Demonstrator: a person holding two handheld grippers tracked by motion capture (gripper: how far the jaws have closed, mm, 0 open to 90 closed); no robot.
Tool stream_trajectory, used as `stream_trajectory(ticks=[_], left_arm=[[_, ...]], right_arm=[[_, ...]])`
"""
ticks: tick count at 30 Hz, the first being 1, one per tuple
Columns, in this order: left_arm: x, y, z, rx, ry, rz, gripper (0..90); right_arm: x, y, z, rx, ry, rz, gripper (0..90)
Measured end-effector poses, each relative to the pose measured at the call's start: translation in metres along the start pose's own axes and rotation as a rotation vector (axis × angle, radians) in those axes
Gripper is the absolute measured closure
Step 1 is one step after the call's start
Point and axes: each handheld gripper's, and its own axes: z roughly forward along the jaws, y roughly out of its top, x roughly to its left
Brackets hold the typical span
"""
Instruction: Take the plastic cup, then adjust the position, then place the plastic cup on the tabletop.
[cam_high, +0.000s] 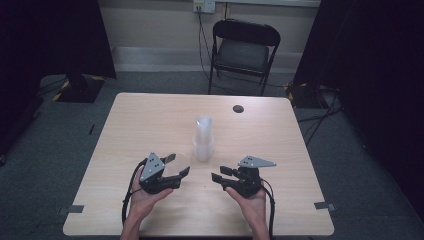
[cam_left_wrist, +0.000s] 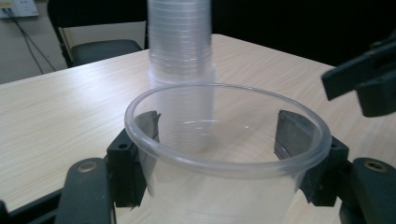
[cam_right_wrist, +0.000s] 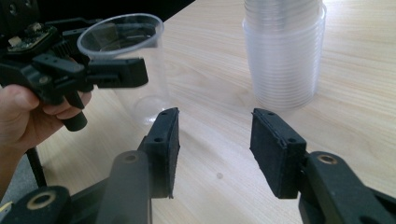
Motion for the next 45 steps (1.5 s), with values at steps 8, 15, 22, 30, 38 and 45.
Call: stream_trajectory(ticks=[8,15,22,30,38,45], left_arm=[[0.021,0.003,-0.004,-0.021,0.072,-0.102,31.6],[0.036,0.008,-0.004,-0.047,0.124,-0.123,31.8],[0.049,0.015,-0.001,-0.047,0.162,-0.114,32.6],[0.061,0.021,0.010,-0.018,0.232,-0.090,32.2],[0.074,0.021,0.026,0.019,0.258,-0.085,31.7],[0.082,0.017,0.044,0.041,0.266,-0.081,30.5]], right_arm=[[-0.002,-0.011,-0.002,-0.017,-0.007,0.014,51.5],[-0.002,-0.020,-0.002,-0.015,-0.007,0.021,51.3],[-0.004,-0.028,-0.004,-0.024,-0.012,0.030,51.1],[-0.005,-0.035,-0.005,-0.024,-0.005,0.034,51.0],[-0.005,-0.038,-0.006,-0.029,-0.002,0.041,50.8],[-0.008,-0.040,-0.004,-0.024,0.001,0.048,50.8]])
